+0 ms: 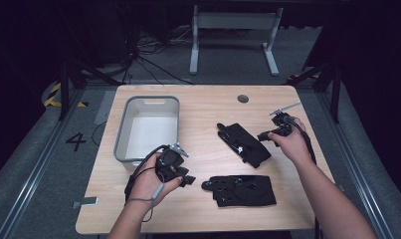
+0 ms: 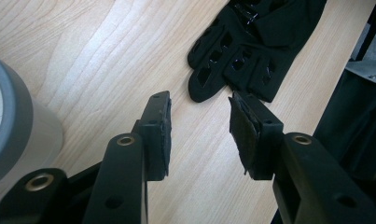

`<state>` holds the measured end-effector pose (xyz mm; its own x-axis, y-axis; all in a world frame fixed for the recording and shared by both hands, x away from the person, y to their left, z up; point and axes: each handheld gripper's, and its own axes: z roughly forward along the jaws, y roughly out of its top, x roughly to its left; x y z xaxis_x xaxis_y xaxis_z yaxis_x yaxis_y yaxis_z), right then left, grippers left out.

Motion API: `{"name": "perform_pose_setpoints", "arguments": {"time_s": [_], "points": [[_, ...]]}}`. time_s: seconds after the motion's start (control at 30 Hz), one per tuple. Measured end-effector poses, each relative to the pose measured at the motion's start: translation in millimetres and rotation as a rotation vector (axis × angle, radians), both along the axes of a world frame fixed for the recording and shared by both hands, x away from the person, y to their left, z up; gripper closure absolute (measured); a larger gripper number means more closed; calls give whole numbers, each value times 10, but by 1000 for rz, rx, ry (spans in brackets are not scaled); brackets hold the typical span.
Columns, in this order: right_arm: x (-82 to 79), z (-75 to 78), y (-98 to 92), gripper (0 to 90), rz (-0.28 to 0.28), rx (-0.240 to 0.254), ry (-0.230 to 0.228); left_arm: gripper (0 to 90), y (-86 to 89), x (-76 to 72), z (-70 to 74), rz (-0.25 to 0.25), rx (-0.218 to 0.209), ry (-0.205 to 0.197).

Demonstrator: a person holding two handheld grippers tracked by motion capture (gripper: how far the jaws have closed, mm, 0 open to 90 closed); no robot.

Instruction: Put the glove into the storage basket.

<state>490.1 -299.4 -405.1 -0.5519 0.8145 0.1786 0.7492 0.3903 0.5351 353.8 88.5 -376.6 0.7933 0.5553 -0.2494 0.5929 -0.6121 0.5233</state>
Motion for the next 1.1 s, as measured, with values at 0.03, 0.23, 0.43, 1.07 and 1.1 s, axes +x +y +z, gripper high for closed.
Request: {"name": "perform_pose_setpoints", "arguments": {"time_s": [0.03, 0.23, 0.43, 1.07, 1.1], "points": [[23, -29, -1, 733, -7, -8, 8, 592, -6, 3, -4, -2, 1, 0], [110, -159, 35, 705, -13, -35, 42, 592, -9, 9, -8, -7, 0, -2], [138, -270, 77, 663, -21, -53, 98, 592, -11, -4, -2, -11, -3, -11], [68, -183, 221, 858, 47, -134, 42, 583, -3, 7, -6, -9, -2, -16], [51, -154, 223, 859, 50, -131, 29, 583, -2, 9, -6, -7, -2, -17]]}}
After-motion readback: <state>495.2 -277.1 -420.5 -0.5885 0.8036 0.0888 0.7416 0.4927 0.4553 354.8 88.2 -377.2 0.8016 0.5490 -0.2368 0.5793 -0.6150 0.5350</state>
